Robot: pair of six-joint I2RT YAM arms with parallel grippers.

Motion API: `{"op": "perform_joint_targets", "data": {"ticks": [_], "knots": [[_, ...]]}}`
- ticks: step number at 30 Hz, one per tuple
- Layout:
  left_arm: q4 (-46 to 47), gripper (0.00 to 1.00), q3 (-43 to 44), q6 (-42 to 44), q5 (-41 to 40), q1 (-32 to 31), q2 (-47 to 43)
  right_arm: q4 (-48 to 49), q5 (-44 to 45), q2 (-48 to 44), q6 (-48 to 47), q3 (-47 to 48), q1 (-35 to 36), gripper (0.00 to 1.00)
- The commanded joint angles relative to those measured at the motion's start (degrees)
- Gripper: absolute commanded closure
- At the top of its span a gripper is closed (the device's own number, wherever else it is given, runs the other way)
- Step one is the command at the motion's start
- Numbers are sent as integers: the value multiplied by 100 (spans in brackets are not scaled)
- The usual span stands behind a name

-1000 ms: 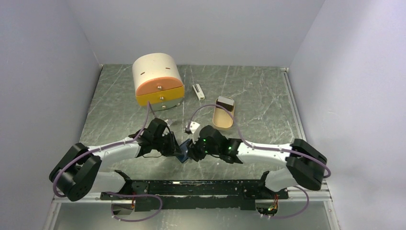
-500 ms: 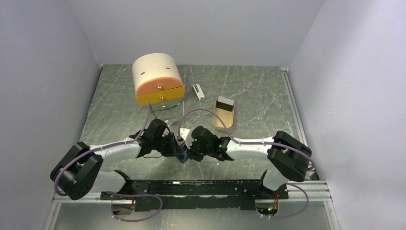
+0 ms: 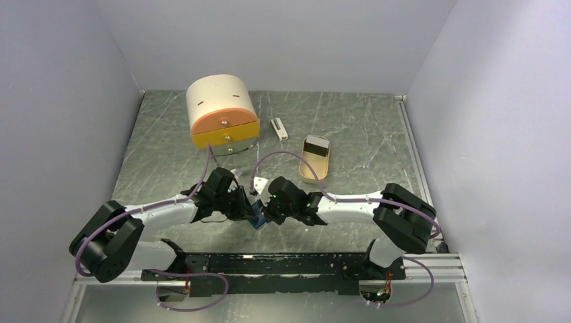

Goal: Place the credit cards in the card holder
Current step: Close the card holder at the center of the board.

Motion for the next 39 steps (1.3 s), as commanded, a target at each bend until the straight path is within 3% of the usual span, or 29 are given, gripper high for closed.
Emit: {"op": "perform_joint_targets", "data": {"ticks": [1, 11, 19, 26, 39], "knots": [[67, 77, -103, -6, -42, 25, -33, 93, 153, -2, 196, 114, -16, 90], [-250, 76, 84, -60, -246, 46, -529, -17, 604, -878, 1477, -270, -12, 85], [-551, 75, 270, 75, -550, 98, -538, -122, 545, -747, 1668, -263, -10, 84], [-89, 77, 116, 100, -266, 112, 63, -123, 403, -553, 1674, -197, 5, 85], [-196, 77, 44, 90, -316, 111, -100, -484, 855, -252, 1693, 64, 254, 81]]}}
